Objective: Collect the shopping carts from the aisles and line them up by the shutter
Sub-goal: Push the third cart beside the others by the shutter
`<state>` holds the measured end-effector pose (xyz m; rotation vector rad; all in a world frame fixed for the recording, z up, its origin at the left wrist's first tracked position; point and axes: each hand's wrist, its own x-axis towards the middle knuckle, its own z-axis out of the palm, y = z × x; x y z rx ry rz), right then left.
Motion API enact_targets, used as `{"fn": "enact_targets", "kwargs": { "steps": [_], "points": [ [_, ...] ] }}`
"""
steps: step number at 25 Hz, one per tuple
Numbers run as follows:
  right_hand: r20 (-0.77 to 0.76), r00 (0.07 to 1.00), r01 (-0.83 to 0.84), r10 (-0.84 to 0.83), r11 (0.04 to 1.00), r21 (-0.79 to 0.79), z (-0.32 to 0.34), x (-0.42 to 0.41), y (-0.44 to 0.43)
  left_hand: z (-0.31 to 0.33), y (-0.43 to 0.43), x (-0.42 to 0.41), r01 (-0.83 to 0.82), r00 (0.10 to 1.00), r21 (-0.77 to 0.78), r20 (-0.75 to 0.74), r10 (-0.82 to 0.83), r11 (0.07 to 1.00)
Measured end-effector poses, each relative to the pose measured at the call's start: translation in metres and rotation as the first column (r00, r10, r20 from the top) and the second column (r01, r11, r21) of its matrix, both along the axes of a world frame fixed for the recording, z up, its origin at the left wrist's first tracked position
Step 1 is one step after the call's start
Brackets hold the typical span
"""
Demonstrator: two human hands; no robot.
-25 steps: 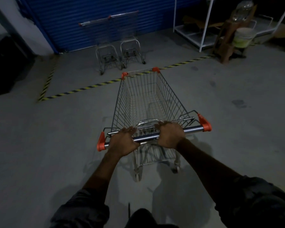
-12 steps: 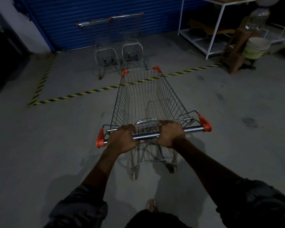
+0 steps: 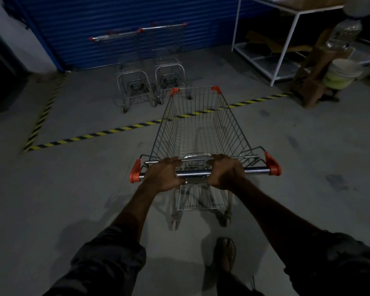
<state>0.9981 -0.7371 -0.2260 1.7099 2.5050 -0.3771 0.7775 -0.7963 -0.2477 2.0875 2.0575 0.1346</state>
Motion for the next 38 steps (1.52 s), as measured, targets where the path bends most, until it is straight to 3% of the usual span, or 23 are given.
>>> {"fn": "enact_targets", "kwargs": {
  "steps": [7, 15, 19, 26, 32, 38],
  "points": [
    [0.075, 0.994, -0.074, 0.074, 0.997, 0.008, -0.008, -0.023, 0.166, 0.002, 0.171, -0.027, 0.024, 1.000, 0.010, -0.011, -0.024, 1.000],
    [-0.060, 0.998, 0.017, -0.014, 0.998, 0.059, -0.006, -0.043, 0.341, 0.003, 0.354, -0.049, -0.018, 1.000, 0.009, -0.018, 0.019, 1.000],
    [-0.094, 0.994, -0.041, 0.059, 0.983, 0.179, -0.013, -0.051, 0.420, -0.005, 0.437, -0.061, -0.017, 0.999, 0.129, -0.038, 0.022, 0.992],
    [-0.080, 0.997, 0.023, 0.002, 0.951, 0.308, -0.025, -0.084, 0.566, -0.027, 0.593, -0.091, 0.037, 0.999, 0.376, 0.003, -0.041, 0.926],
    [-0.042, 0.998, 0.065, -0.056, 0.965, 0.255, -0.022, -0.115, 0.683, -0.021, 0.718, -0.121, 0.138, 0.990, 0.314, -0.083, -0.118, 0.939],
    [0.007, 0.990, 0.135, -0.137, 0.981, 0.141, -0.018, -0.141, 0.793, -0.035, 0.845, -0.151, 0.216, 0.976, 0.413, -0.081, -0.201, 0.884]
  ]
}}
